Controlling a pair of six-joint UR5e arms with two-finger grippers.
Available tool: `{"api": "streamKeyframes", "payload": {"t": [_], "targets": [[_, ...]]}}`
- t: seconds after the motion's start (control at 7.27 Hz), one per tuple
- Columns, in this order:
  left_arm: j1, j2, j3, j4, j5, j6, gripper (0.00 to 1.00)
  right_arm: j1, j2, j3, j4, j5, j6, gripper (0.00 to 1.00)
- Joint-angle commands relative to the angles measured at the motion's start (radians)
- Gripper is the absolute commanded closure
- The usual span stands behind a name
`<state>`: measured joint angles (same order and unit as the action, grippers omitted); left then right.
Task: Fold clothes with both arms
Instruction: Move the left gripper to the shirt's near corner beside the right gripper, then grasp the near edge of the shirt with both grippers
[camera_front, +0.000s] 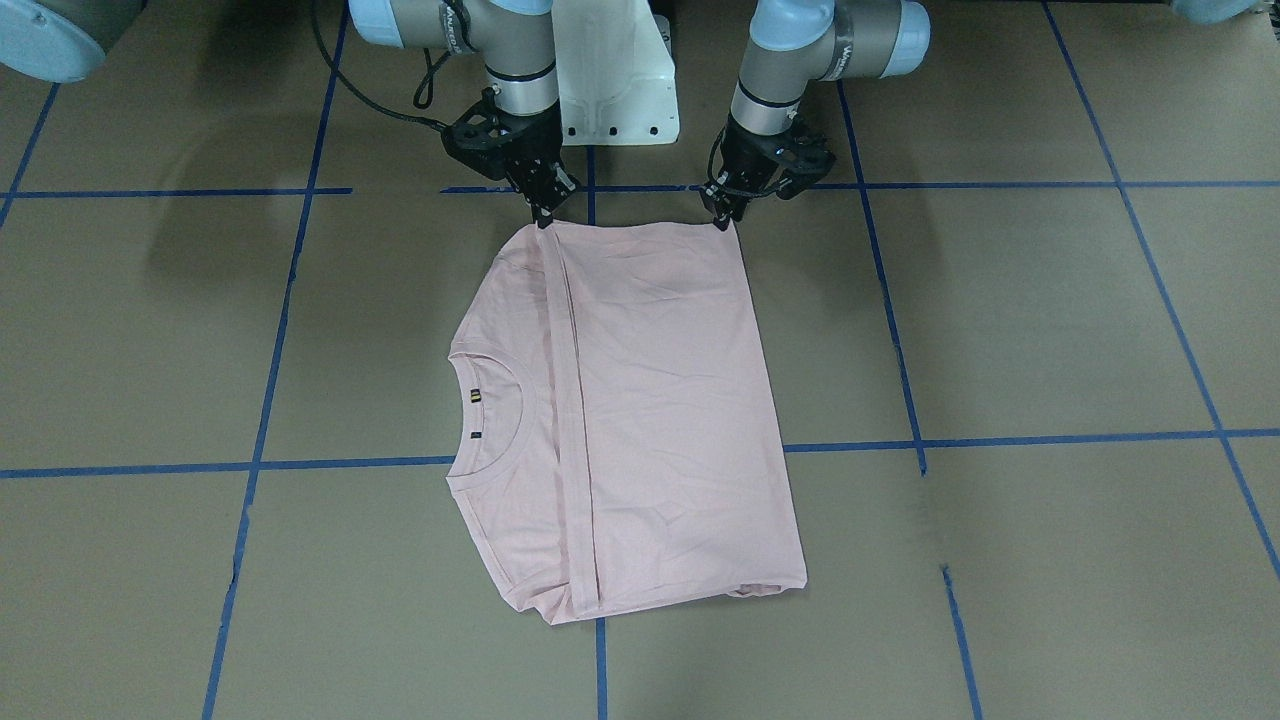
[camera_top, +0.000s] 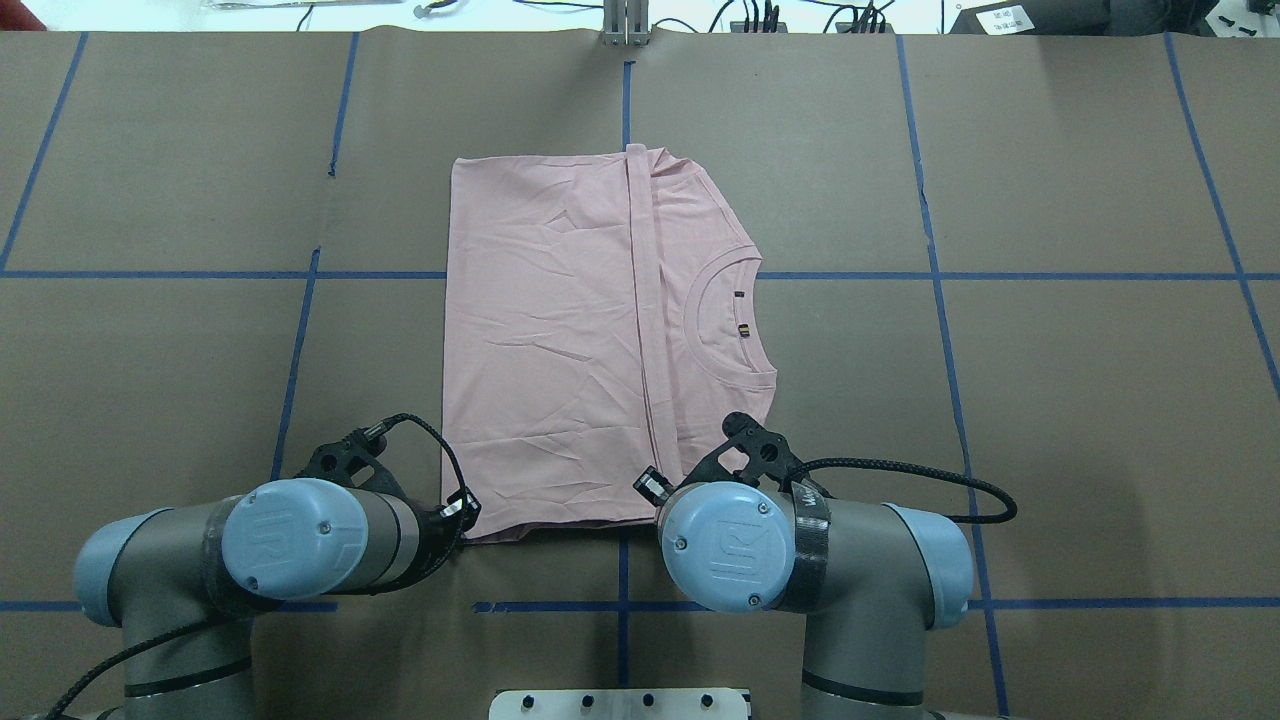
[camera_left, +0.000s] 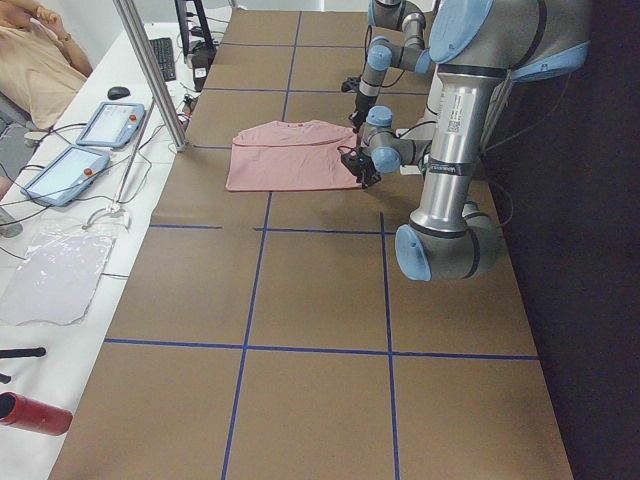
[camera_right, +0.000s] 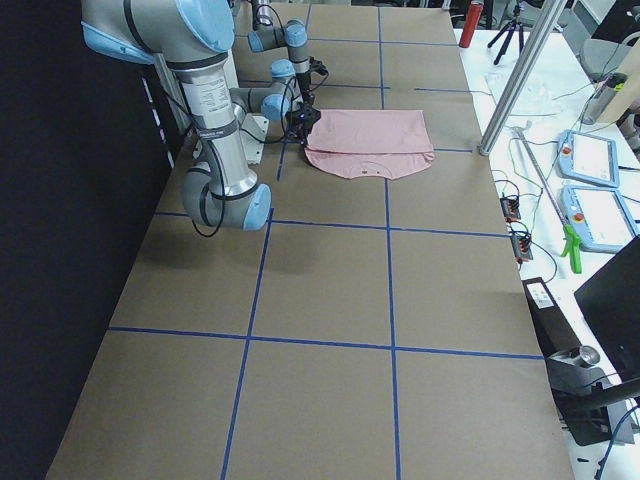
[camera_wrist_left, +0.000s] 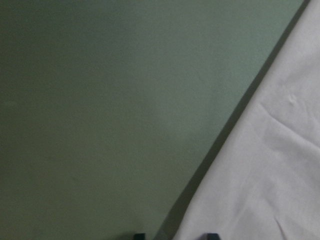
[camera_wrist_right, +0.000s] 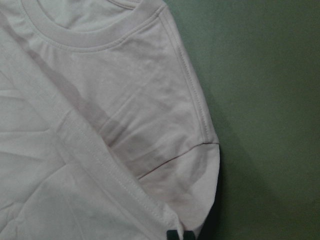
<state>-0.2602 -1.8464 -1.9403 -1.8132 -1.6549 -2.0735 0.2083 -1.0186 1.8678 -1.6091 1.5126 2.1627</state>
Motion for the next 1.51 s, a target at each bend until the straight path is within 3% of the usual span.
{"api": "streamKeyframes", "payload": {"t": [0.0, 0.41, 0.69, 0.96, 1.1, 1.38], "targets": [[-0.001, 0.003, -0.008, 0.0, 0.003, -0.005, 1.0, -0.001, -0.006, 0.001, 0.0, -0.002, 0.0, 1.0], [-0.001, 0.021, -0.119, 0.023, 0.003, -0.037, 1.0, -0.024, -0.017, 0.028, -0.011, -0.017, 0.006, 1.0], [0.079, 0.016, -0.135, 0.043, 0.01, -0.126, 1.0, -0.166, -0.09, 0.213, -0.162, -0.121, 0.052, 1.0], [0.16, 0.018, -0.195, 0.075, 0.064, -0.177, 1.0, -0.249, -0.083, 0.313, -0.346, -0.136, 0.166, 1.0], [0.16, 0.012, -0.241, 0.119, 0.064, -0.177, 1.0, -0.247, -0.077, 0.318, -0.362, -0.137, 0.166, 1.0], [0.087, -0.016, -0.27, 0.152, 0.072, -0.156, 1.0, -0.1, -0.045, 0.31, -0.354, -0.129, 0.09, 1.0]]}}
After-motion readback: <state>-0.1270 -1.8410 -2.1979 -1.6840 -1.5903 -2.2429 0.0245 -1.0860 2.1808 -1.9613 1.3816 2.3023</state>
